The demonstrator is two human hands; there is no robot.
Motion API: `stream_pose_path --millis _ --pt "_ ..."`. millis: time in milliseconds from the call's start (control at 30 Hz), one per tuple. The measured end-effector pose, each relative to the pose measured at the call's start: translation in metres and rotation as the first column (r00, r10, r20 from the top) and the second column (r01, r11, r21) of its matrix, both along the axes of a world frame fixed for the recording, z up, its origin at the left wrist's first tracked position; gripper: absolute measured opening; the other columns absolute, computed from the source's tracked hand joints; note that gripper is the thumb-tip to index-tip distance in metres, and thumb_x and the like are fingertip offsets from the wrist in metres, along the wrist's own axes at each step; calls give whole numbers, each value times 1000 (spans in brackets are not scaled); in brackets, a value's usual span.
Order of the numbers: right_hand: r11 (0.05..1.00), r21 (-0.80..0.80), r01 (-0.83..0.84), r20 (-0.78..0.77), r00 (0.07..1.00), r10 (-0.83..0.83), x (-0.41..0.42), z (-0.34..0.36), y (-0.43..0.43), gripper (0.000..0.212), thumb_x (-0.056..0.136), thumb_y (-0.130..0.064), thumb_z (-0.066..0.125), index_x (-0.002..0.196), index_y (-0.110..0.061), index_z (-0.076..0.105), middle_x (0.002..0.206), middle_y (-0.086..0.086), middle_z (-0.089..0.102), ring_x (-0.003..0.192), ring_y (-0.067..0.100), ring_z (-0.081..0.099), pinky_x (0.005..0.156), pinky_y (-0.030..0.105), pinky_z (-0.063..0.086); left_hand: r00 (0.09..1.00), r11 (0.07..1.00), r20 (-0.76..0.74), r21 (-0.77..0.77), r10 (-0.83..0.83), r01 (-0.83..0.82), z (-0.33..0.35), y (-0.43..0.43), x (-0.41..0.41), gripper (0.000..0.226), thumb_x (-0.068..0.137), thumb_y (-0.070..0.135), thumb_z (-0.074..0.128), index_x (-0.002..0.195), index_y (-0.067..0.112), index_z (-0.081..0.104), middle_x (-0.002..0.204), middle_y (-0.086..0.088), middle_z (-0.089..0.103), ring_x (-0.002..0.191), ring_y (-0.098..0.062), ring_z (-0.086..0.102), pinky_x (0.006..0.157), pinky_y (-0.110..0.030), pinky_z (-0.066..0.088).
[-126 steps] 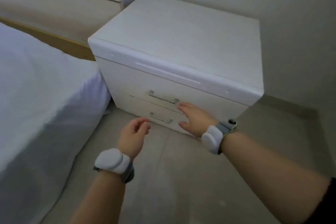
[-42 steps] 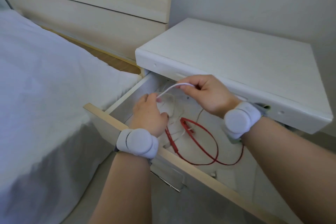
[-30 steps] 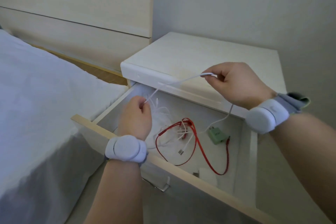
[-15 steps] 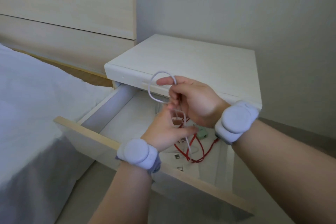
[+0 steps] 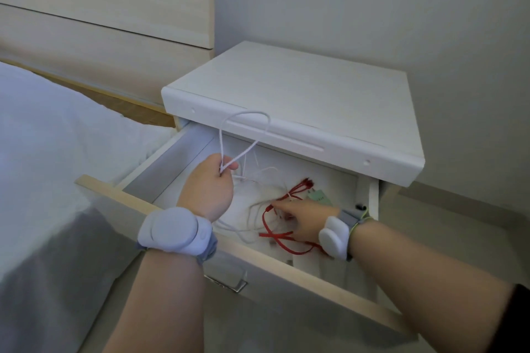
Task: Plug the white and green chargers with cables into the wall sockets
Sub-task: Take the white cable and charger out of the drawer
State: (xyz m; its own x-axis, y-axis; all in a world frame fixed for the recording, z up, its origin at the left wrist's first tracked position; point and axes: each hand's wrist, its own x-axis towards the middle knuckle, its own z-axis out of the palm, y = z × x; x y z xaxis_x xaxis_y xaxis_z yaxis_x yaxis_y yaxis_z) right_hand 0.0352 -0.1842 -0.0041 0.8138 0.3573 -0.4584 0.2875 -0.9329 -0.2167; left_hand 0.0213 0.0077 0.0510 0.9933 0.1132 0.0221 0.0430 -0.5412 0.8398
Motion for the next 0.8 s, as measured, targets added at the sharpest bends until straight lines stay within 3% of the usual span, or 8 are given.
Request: stream_pose_path --millis 133,267,333,433,600,667,733,800 --pt "999 -8 -53 -3 999 53 8 3 12 40 93 -19 49 132 -24 53 134 -1 56 119 21 53 92 22 39 1000 991 27 131 11 -15 -3 10 2 25 92 8 34 95 18 56 78 1 51 69 -17 46 57 -26 33" --pt "972 87 219 148 962 -230 26 12 7 26 87 -16 49 105 -18 67 114 5 66 103 25 59 87 30 49 999 985 -40 170 -6 13 -7 13 4 23 91 7 36 93 18 56 81 -1 53 69 -15 47 56 -24 33" --pt "970 0 244 154 958 -241 32 12 5 24 86 -17 49 100 -13 68 104 7 67 96 26 61 82 32 52 996 980 -82 197 -15 31 -8 12 4 25 91 6 34 95 19 55 82 -2 53 69 -15 47 59 -27 34" --pt "974 -188 128 28 992 -125 33 13 6 16 87 -18 50 82 -11 65 82 5 61 73 21 56 64 27 47 994 968 -104 253 22 5 -10 14 4 23 90 6 35 96 20 52 89 -2 52 78 -22 48 70 -29 36" --pt "930 -352 101 185 982 -36 30 32 -19 26 85 -31 51 91 -11 67 86 5 66 72 23 55 62 27 43 987 957 -135 288 83 -41 -10 18 6 24 88 5 36 101 17 52 90 -2 49 84 -25 48 73 -32 37" --pt "922 -378 81 93 994 -50 25 35 -20 37 84 -43 51 90 -10 66 80 3 62 69 20 54 61 25 44 988 957 -139 290 68 -25 -11 15 7 22 89 6 36 99 18 52 92 -3 50 84 -25 48 73 -32 37" --pt "955 -287 81 -37 995 -96 20 33 -12 52 83 -59 50 98 -12 66 91 2 66 80 20 60 71 29 48 986 959 -165 281 22 25 -12 11 8 21 89 7 36 96 18 52 91 -4 51 83 -26 48 71 -31 35" --pt "987 -139 82 -16 996 -85 14 31 5 57 82 -61 51 112 -14 63 108 4 67 98 23 62 85 33 50 981 960 -191 271 -17 70 -14 6 9 18 89 9 36 92 18 52 89 -4 52 82 -26 48 70 -30 34"
